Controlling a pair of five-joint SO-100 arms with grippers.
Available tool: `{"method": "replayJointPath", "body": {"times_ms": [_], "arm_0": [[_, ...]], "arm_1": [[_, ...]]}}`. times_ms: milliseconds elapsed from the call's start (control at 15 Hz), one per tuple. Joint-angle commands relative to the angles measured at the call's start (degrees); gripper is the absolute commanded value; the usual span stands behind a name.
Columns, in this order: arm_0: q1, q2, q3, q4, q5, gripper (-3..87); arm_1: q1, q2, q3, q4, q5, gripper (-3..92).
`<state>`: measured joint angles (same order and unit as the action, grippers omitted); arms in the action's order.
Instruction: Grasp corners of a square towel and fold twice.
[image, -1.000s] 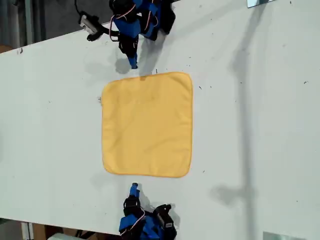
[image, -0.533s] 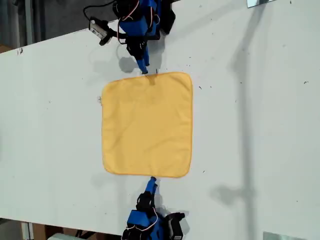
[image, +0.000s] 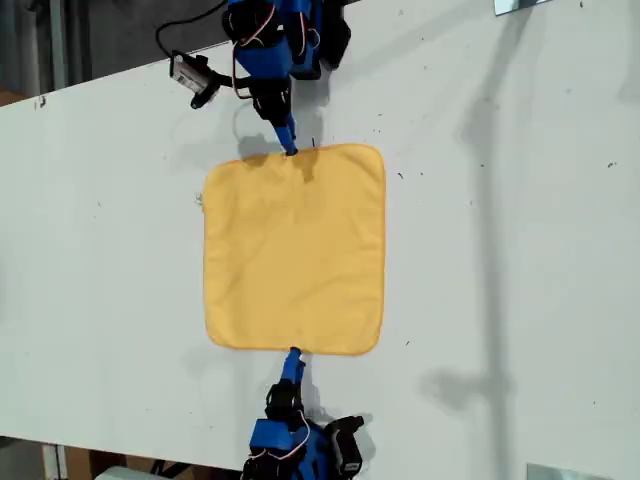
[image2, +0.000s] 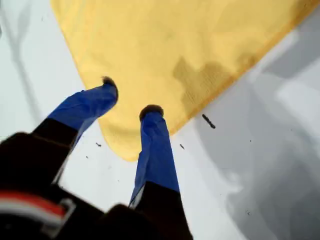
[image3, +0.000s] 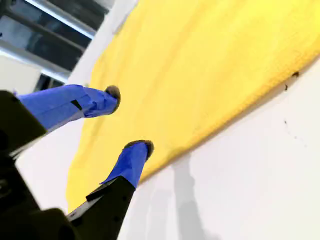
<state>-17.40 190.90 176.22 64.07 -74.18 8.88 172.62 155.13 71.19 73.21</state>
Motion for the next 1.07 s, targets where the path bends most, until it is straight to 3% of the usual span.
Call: {"method": "replayJointPath", "body": {"times_ms": [0,133,400,533,733,1000], "arm_0": [[-5.19,-20.57,-6.24,-6.42,0.0,19.8],[-5.54,-31.11,-9.14,-9.4,-1.76,19.2],[-5.01,-33.66,-9.49,-10.99,-2.2,18.9],[-5.01,-36.12,-10.37,-11.51,-2.46,18.7],[-4.66,-39.73,-11.69,-12.57,-2.64,18.4],[-4.39,-40.25,-11.87,-12.66,-3.08,18.2]], "arm_1": [[-5.19,-50.54,-26.54,-3.08,-6.59,23.4],[-9.32,-59.06,-28.04,-2.37,-6.33,26.9],[-26.1,-61.87,-25.66,-2.02,6.86,28.5],[-30.32,-63.11,-26.1,-5.45,10.55,28.4],[-33.4,-70.58,-26.63,-13.62,13.27,29.0],[-29.79,-77.34,-30.67,-15.91,9.4,27.2]]}}
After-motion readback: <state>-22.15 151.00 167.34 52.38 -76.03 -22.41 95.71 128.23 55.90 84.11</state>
